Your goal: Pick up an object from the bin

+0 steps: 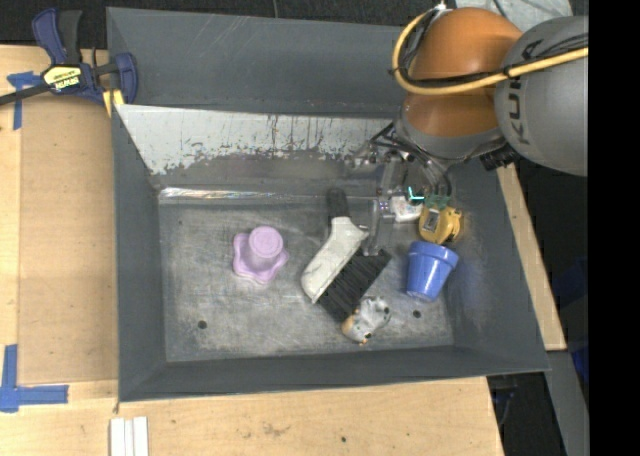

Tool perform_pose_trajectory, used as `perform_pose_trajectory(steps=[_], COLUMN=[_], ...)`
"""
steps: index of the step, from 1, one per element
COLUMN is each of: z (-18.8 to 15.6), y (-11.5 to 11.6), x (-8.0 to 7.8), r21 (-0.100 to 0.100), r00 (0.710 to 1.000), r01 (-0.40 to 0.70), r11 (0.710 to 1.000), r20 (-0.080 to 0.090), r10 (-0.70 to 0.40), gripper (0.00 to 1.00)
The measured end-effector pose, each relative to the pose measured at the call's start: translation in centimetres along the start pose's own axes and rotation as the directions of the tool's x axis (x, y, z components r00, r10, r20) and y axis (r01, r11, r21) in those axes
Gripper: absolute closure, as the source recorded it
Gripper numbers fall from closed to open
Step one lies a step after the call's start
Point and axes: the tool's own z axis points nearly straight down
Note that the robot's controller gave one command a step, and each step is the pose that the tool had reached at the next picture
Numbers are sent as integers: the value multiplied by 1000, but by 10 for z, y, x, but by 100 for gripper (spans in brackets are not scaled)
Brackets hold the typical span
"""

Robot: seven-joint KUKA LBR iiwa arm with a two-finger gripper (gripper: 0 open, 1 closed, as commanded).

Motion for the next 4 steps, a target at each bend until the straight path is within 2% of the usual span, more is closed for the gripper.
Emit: perform_pose_trajectory(steps=[1, 2, 3, 4], z=[-4, 75, 75, -41], y=[0, -11, -11, 6], x=[-2, 18, 18, 19], r21=[0, 1, 1, 0], r00=[1000, 995, 995, 998], r01=[0, 87, 87, 58], r11=[1000, 996, 996, 998], r20=[8, 49, 49, 8], r10=[0, -87, -87, -58], gripper=[0, 100, 100, 100])
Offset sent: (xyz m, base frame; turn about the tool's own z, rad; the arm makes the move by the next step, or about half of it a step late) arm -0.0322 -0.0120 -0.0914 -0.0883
